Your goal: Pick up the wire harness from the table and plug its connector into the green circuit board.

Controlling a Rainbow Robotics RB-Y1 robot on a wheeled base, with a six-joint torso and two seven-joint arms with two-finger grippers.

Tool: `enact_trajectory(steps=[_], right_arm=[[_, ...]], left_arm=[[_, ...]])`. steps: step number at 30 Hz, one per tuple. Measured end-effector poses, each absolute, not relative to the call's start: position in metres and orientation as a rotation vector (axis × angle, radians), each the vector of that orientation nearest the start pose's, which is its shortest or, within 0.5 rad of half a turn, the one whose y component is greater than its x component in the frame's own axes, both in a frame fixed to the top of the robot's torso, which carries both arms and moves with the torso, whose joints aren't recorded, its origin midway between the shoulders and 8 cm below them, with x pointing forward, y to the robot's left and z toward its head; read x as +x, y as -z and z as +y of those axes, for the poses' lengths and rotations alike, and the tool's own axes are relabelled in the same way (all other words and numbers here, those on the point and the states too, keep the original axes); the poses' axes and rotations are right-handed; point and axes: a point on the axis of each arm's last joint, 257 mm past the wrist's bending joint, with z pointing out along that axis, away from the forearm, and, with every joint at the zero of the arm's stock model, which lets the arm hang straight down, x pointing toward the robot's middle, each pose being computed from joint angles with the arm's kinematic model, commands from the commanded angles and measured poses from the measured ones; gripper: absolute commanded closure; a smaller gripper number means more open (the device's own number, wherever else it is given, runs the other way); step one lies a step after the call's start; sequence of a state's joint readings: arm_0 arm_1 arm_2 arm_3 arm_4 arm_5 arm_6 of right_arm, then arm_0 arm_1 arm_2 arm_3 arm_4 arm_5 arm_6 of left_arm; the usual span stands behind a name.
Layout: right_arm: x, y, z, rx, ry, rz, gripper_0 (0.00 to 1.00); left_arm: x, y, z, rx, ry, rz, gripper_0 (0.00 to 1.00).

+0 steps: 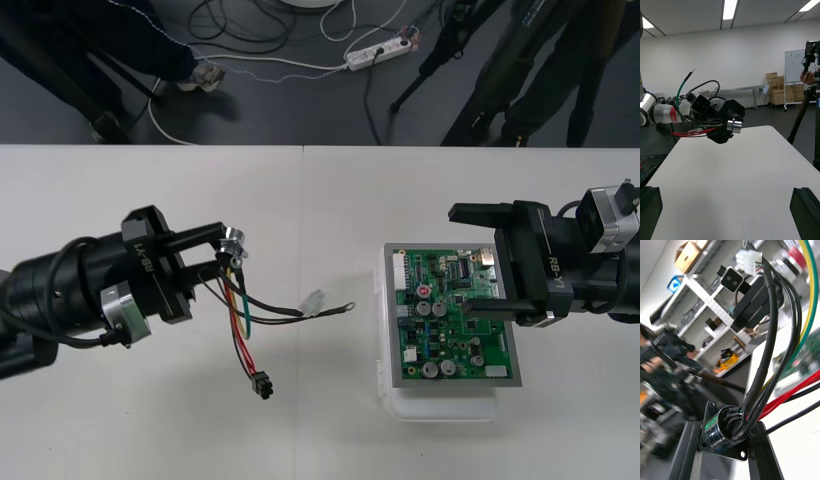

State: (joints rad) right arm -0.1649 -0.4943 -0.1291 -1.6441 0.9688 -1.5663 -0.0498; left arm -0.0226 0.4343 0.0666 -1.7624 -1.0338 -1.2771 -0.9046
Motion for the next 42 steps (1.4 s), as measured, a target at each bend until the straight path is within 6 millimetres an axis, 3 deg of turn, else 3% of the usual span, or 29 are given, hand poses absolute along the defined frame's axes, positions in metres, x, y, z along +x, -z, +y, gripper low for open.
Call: enact_trajectory(steps=[6,16,26,36,42], right_arm=[[0.327,0.079,-0.117,-1.217,-1.091,0.97,0.0],[0.327,0.078,-0.117,-1.214,-1.094,0.968,0.0],[0.326,0.076,-0.12,-1.216,-1.095,0.967,0.0],[0.325,0.072,-0.127,-1.221,-1.1,0.975,0.0],[0.325,0.071,-0.128,-1.2,-1.145,1.015,0.0]], left_arm=[[0.35,0.126,0.073,1.225,0.418,0.716,1.0],[0.345,0.15,0.06,1.095,0.537,0.878,1.0],[0.309,0.176,0.04,0.869,1.021,1.17,1.0],[0.268,0.206,0.017,0.91,1.206,1.276,1.0],[0.25,0.214,0.009,0.832,1.468,1.464,1.0]])
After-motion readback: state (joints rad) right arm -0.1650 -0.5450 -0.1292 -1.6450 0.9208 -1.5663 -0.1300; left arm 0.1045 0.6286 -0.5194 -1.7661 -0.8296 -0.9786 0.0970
